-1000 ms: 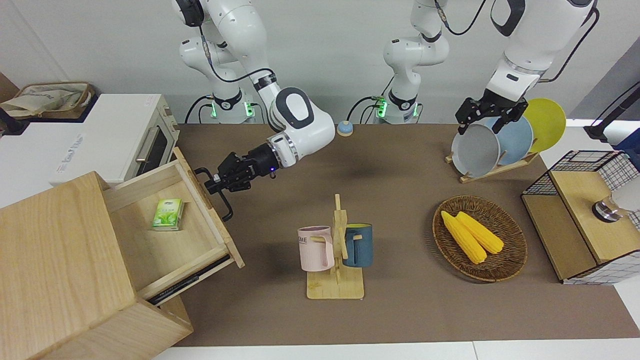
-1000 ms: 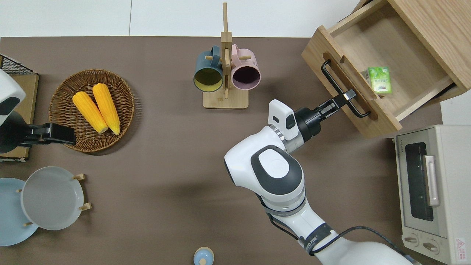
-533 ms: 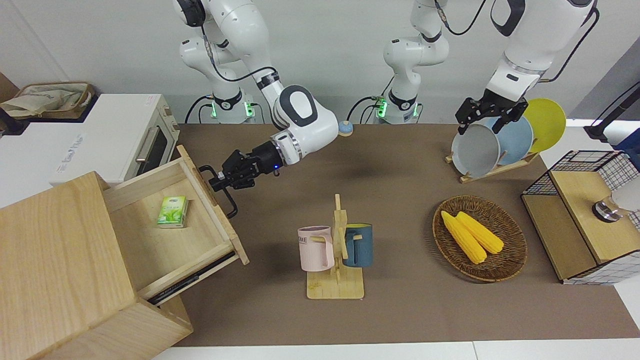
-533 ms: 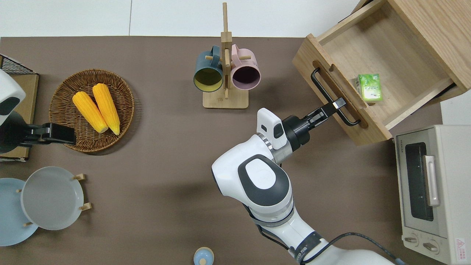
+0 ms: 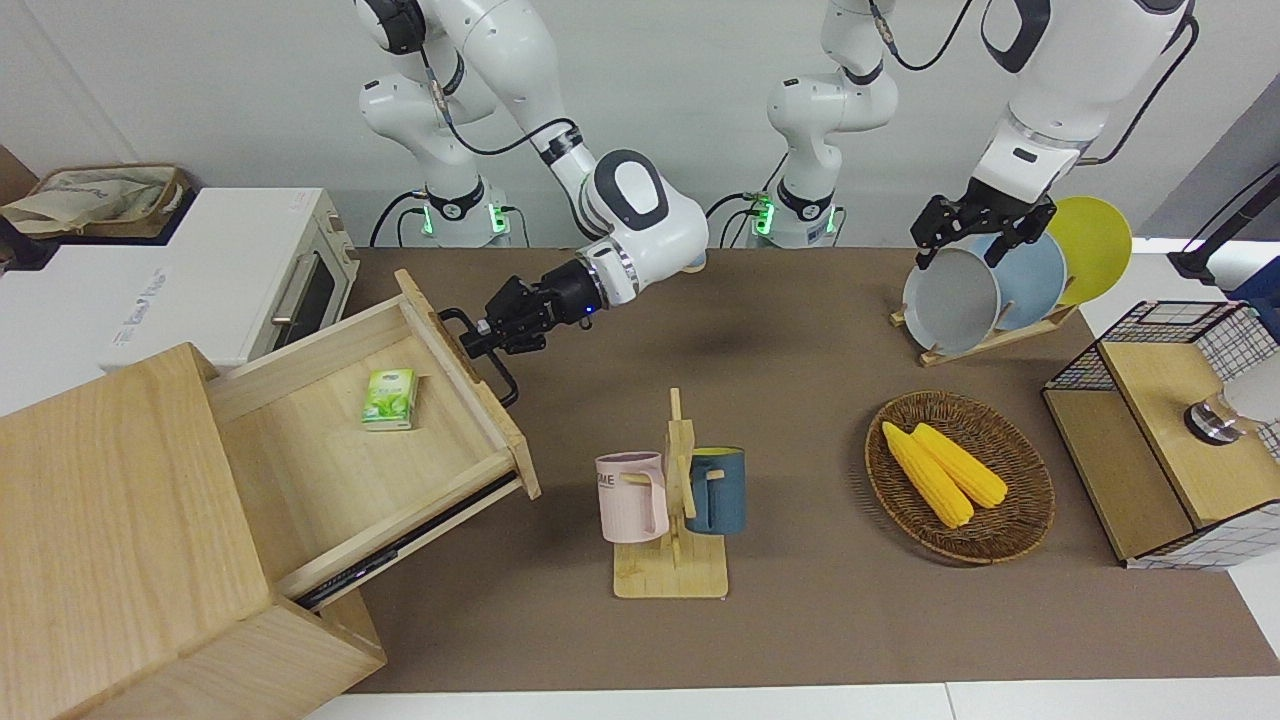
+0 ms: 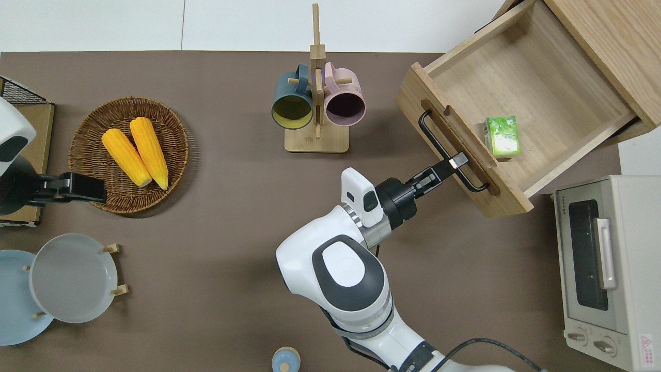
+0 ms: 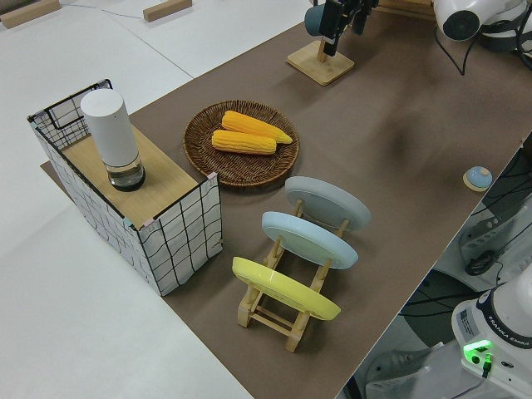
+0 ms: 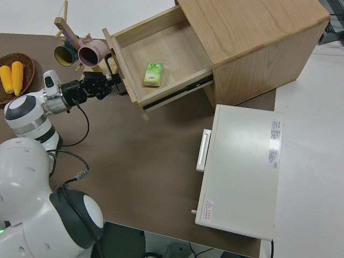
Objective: Slide drawer open with right arm
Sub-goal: 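Release the handle and back the right gripper away from the drawer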
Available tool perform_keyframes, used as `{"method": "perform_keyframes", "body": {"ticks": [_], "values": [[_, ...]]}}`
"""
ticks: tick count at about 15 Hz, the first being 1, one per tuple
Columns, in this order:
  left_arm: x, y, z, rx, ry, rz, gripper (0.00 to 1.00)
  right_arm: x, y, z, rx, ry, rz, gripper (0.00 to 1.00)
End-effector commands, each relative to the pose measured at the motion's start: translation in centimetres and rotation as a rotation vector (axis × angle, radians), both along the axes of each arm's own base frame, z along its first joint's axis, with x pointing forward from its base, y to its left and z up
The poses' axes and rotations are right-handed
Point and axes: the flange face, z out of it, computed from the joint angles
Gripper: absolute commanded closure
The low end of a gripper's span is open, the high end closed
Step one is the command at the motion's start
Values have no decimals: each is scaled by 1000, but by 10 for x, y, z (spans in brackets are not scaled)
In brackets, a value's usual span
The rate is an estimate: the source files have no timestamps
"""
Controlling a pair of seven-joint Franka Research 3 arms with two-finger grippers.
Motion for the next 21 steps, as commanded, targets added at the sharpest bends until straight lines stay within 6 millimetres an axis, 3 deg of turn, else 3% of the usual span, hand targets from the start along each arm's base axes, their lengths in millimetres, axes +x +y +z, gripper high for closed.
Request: {"method": "perform_keyframes", "body": {"ticks": [1,9,13,14,17,21], "values": [[-3,-1,5,13,-4,-9,2,-22,11,28,-27,23,-42,1000],[-3,0,5,13,-5,-9,2,-32,18,29,-33,41,-56,999],[-3,1,5,13,-5,-8,2,-26,14,29,-38,30,-48,690],[-3,-1,4,13,-4,-11,5,-24,12,30,-39,27,-51,565],[-3,0,5,13,-5,-8,5,-24,12,30,-42,30,-49,29],[-3,1,4,13,-2,-8,5,-23,16,34,-48,16,-21,11]]}}
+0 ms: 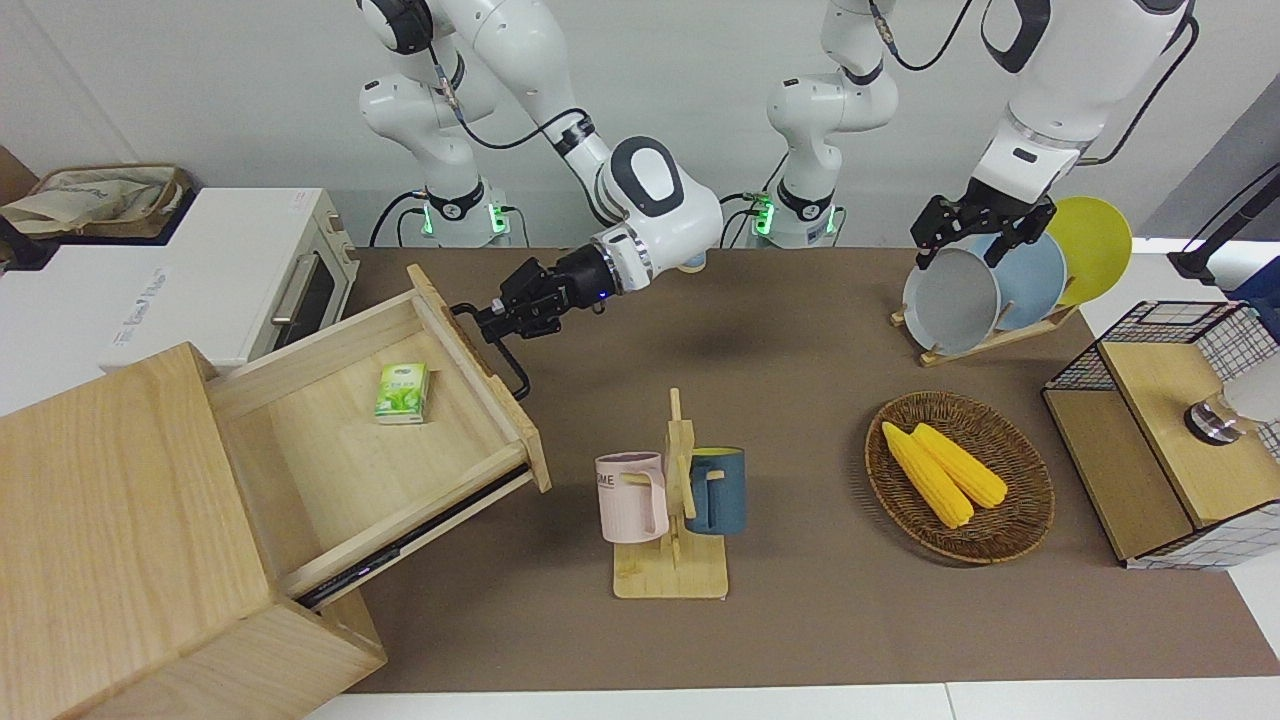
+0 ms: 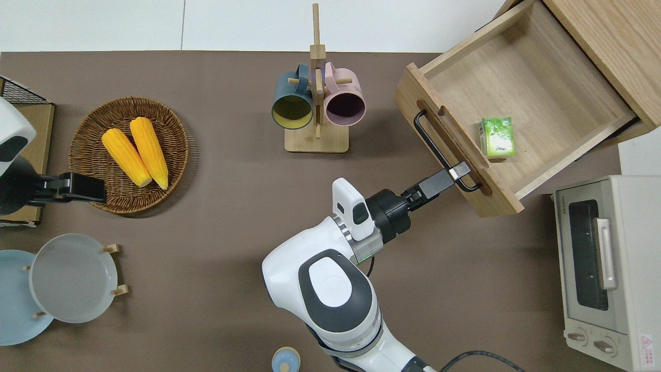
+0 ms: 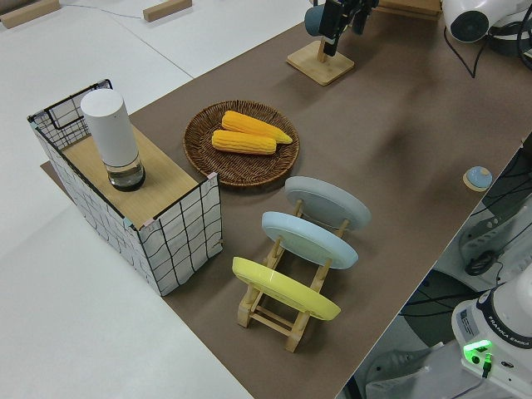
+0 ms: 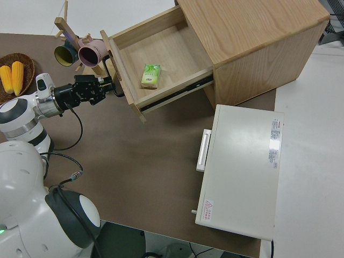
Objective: Slide drawer open with right arm
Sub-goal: 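Release the handle and back the right gripper away from the drawer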
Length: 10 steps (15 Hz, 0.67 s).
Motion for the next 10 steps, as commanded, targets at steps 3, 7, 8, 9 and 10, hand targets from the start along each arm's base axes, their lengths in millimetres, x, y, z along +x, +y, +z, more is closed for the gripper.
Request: {"method": "perform_keyframes", "body": {"ticks": [3,7,8,9,10], "values": [[-3,1,4,13,-4,-6,2,-3,4,13,-15,1,27,11],[-3,-1,4,13,-4,-11,2,-10,13,13,-10,11,41,11],[-3,0,4,13,-4,-9,2,-12,17,14,-9,12,47,11],[-3,-1,4,13,-4,-9,5,-14,19,14,-6,16,50,11],[-3,1,5,13,-5,-6,2,-16,21,13,-5,17,52,11]]}}
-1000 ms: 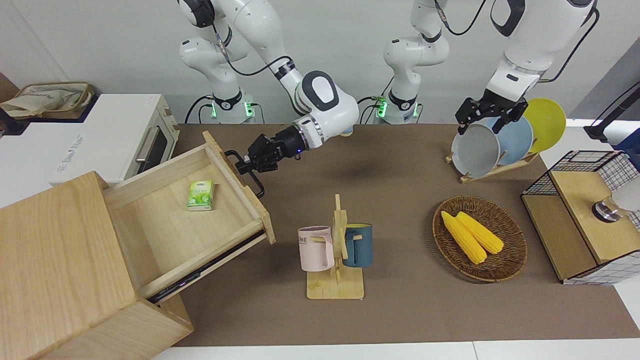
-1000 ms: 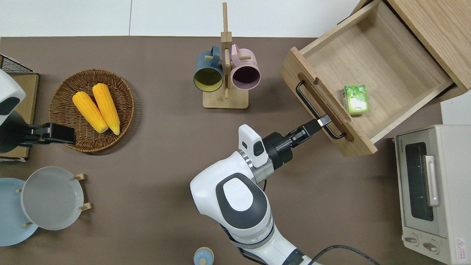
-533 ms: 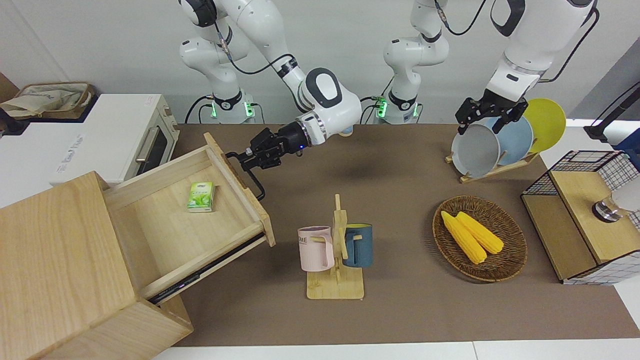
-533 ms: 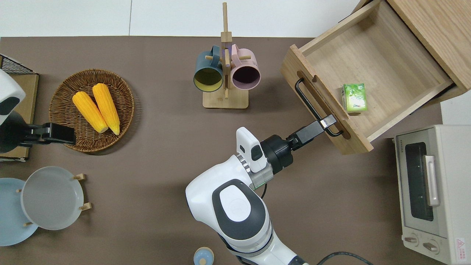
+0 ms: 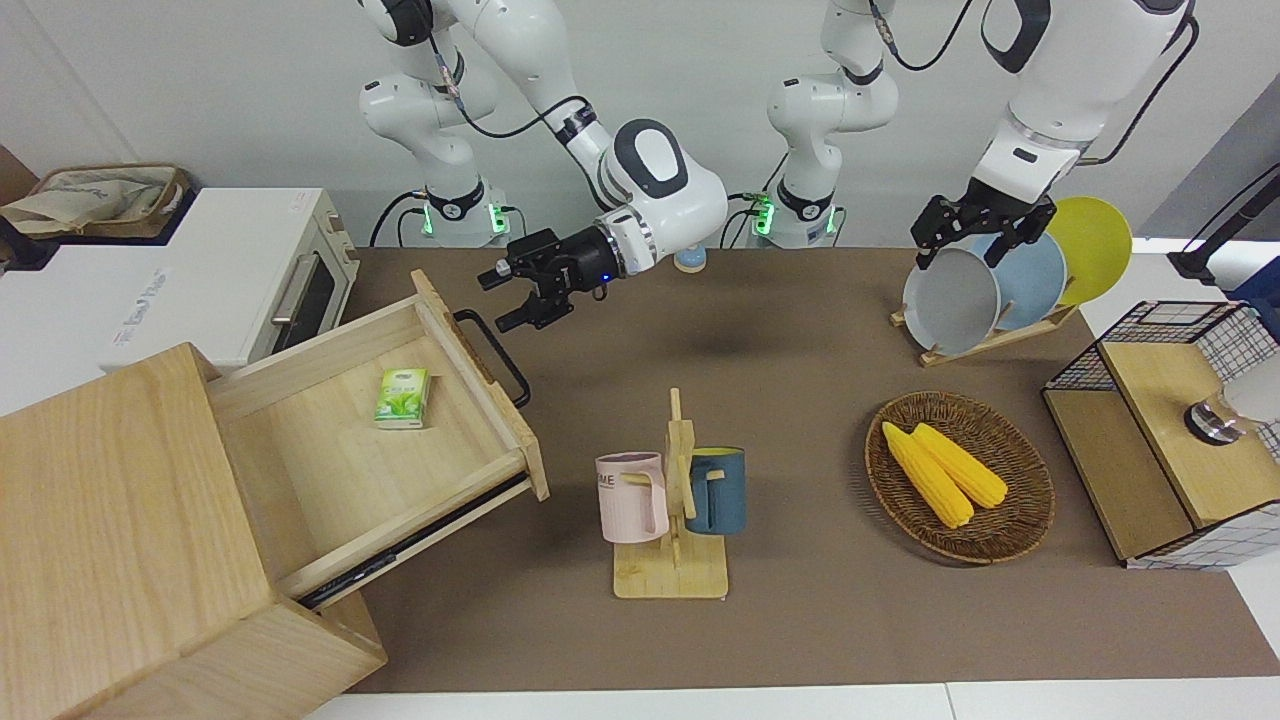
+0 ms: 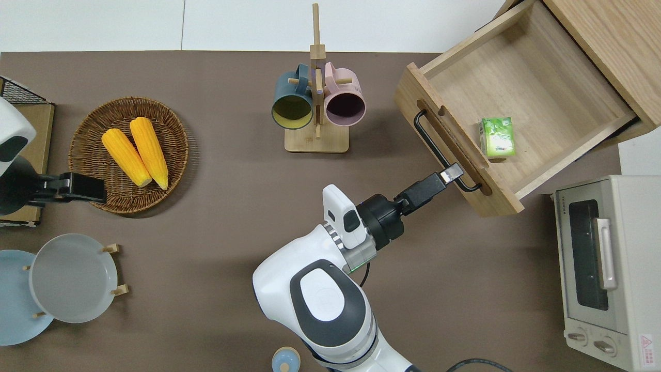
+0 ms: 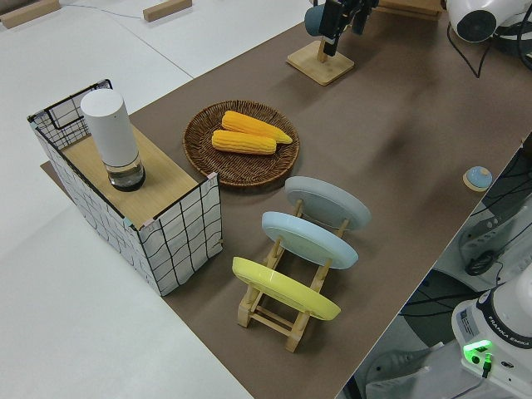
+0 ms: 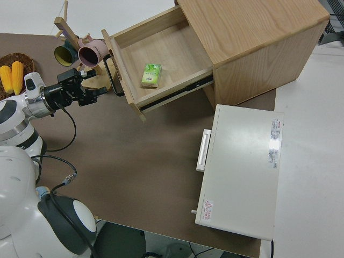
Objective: Slide drawer open with right arm
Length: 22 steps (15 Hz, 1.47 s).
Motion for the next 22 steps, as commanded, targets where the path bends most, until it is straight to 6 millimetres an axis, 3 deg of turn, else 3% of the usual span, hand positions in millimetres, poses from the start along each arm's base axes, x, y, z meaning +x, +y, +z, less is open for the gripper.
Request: {"method": "perform_keyframes", "body": {"ticks": [1,10,12,17,19,22], "values": [[-3,-1,5,13,-5,-11,5,-9,10,3,-1,19,22,11],[-3,0,4,13,-2,-9,2,-31,27,-6,71,100,-3,11],[-3,0,4,13,-4,-9,5,-33,37,15,178,119,-28,11],[-3,1,4,13,-4,-6,2,-45,47,37,411,210,-38,11],[-3,1,5,13,-4,-8,2,-42,38,56,509,225,-67,11],[-3,1,5,13,-5,-8,2,-39,19,101,659,321,-59,11]]}}
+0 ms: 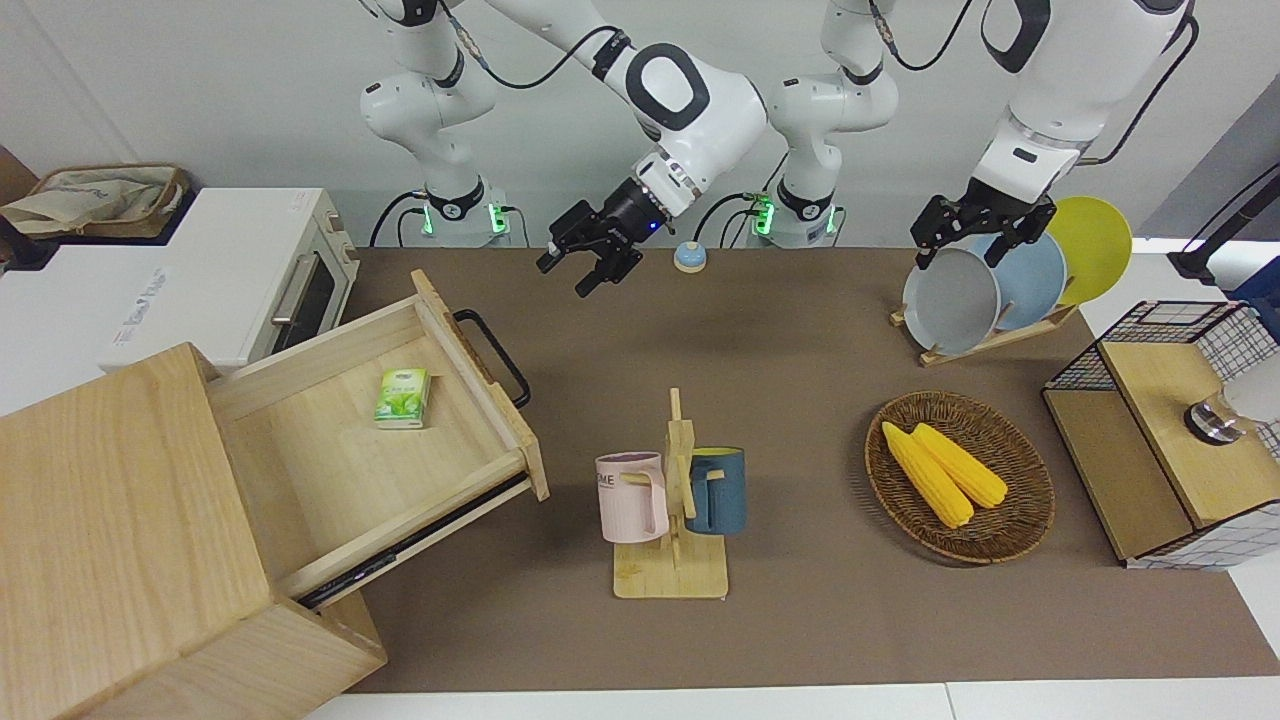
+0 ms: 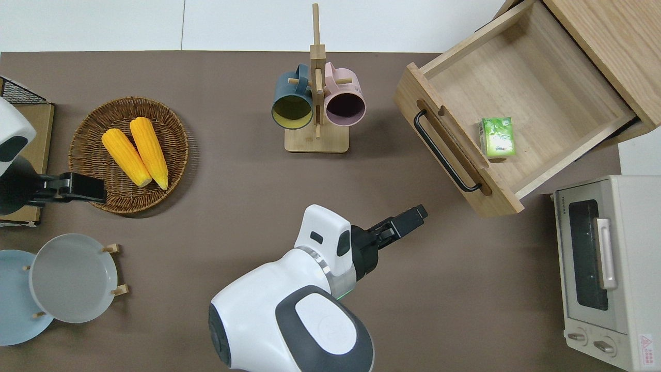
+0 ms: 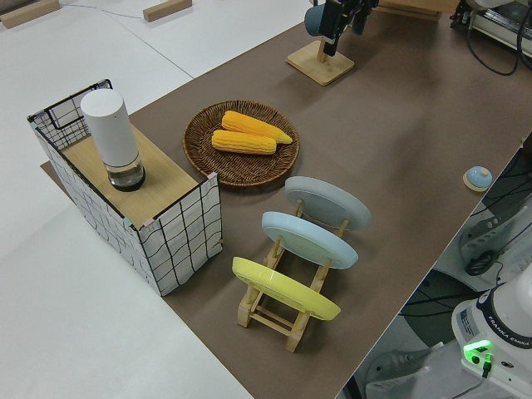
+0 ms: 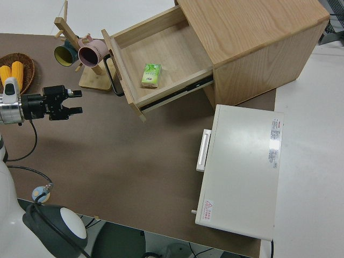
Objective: Slide drawer open with right arm
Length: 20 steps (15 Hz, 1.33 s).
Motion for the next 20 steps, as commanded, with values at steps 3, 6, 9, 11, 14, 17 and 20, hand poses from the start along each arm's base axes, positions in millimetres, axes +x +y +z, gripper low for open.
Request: {"method": "perform_keyframes", "body": {"ticks": [3,6,9,11,14,17,20], "values": [[-3,1,4,13,-4,-8,2,10,-60,75,249,133,-22,11],[-3,-1,4,13,-4,-11,5,18,-96,97,384,170,-84,11],[-3,-1,4,13,-4,-11,2,24,-147,121,504,247,-106,11],[-3,0,4,13,-4,-9,2,26,-173,128,559,269,-129,11],[-3,0,4,13,-4,-9,5,28,-207,137,676,290,-180,11],[-3,1,4,13,-4,-8,5,26,-236,131,746,327,-206,11],[-3,1,4,13,-2,-8,5,26,-273,124,817,324,-260,11]]}}
